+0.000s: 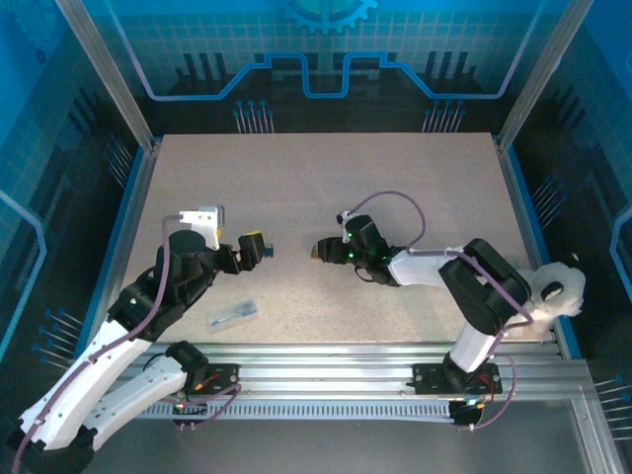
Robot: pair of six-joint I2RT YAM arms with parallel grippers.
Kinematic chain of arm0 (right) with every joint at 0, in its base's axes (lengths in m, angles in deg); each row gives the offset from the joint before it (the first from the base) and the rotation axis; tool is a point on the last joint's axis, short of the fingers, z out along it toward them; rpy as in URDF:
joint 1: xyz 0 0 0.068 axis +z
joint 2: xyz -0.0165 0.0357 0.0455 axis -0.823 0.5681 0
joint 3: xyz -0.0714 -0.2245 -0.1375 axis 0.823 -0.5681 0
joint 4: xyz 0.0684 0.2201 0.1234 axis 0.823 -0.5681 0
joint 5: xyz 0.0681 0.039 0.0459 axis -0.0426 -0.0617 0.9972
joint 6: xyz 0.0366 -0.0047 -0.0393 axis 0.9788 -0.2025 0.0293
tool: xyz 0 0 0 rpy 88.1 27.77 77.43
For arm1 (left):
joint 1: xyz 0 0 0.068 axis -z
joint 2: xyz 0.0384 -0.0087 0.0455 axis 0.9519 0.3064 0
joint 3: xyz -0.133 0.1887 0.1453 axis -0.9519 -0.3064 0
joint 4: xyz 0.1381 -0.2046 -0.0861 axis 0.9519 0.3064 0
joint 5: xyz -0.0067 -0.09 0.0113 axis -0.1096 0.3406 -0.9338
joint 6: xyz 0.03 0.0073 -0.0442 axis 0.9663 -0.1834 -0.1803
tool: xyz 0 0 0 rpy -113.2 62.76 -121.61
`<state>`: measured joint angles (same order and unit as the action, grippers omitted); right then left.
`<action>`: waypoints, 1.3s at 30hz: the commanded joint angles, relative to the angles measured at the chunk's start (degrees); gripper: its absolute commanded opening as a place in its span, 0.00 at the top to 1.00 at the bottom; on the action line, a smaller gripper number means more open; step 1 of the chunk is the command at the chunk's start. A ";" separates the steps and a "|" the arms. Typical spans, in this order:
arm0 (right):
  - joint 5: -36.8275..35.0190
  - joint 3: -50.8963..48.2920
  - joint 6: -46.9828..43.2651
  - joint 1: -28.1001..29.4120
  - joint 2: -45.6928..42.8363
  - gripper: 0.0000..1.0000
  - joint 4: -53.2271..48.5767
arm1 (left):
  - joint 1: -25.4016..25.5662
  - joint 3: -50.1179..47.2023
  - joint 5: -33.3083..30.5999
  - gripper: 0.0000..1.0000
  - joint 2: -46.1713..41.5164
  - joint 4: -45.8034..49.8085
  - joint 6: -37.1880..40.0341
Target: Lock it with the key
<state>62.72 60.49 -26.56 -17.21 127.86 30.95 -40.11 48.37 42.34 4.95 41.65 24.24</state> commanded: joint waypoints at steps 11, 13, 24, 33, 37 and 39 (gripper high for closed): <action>-19.53 -1.01 -19.78 2.56 -26.57 0.00 -13.72 | 0.10 -4.23 -5.21 0.01 -0.38 -2.58 -0.38; -22.45 -2.71 -22.29 2.17 -30.68 0.00 -14.24 | 0.07 -5.10 -7.68 0.01 -0.45 -3.67 0.00; -30.48 -24.24 -31.71 -6.53 -43.66 0.00 5.42 | -0.52 -10.97 -10.26 0.01 1.81 -12.42 7.09; -32.03 -28.39 -34.85 -15.98 -39.06 0.00 16.49 | -10.52 -13.72 -4.45 0.01 8.08 -18.99 3.73; -28.04 -31.30 -32.60 -20.01 -34.27 0.00 24.39 | -14.62 -15.29 -5.75 0.01 9.71 -23.30 4.95; -28.87 -31.61 -31.60 -21.54 -31.26 0.00 26.79 | -16.25 -16.24 -5.78 0.01 10.89 -25.82 5.52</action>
<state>33.61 30.24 -58.66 -36.77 93.91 49.68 -54.51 33.57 36.20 14.79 21.63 28.76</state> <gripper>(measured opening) 0.998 0.992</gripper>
